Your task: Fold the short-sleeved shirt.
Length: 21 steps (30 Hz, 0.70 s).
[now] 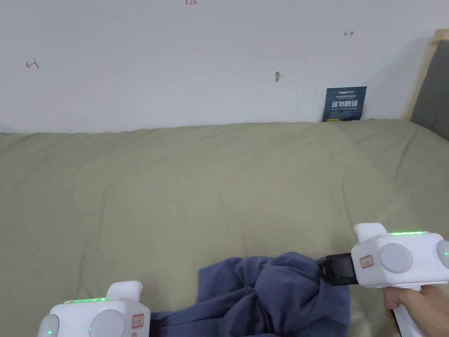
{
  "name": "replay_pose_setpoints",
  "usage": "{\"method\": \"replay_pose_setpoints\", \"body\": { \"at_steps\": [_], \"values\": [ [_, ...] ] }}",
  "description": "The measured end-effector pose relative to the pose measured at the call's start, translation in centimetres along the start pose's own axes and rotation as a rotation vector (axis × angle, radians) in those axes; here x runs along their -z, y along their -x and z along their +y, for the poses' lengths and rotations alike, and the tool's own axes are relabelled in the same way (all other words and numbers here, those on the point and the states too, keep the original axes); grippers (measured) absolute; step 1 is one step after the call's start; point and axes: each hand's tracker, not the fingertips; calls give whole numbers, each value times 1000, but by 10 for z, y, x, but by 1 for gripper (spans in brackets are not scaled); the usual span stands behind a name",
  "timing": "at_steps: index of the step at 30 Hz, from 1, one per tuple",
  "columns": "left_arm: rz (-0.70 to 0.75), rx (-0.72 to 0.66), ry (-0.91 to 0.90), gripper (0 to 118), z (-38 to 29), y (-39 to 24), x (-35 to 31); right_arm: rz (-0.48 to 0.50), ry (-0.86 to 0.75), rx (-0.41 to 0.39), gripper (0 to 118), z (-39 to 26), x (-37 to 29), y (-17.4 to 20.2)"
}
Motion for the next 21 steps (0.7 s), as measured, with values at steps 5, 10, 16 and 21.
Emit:
{"method": "replay_pose_setpoints", "body": {
  "at_steps": [5, 10, 16, 21],
  "values": [
    [-9, -14, -1, 0, -1, 1, 4, -72, 11, -56, 55, -14, 13, 19],
    [12, 15, 1, 0, 1, -3, -2, -70, -34, -136, 4, -19, -15, 32],
    [34, -44, -17, 0, -1, 18, -45, 39, -140, 5, 4, -19, -102, -3],
    [106, -89, -129, 0, 2, 50, -115, 40, -248, 41, 4, -21, -178, -26]
  ]
}}
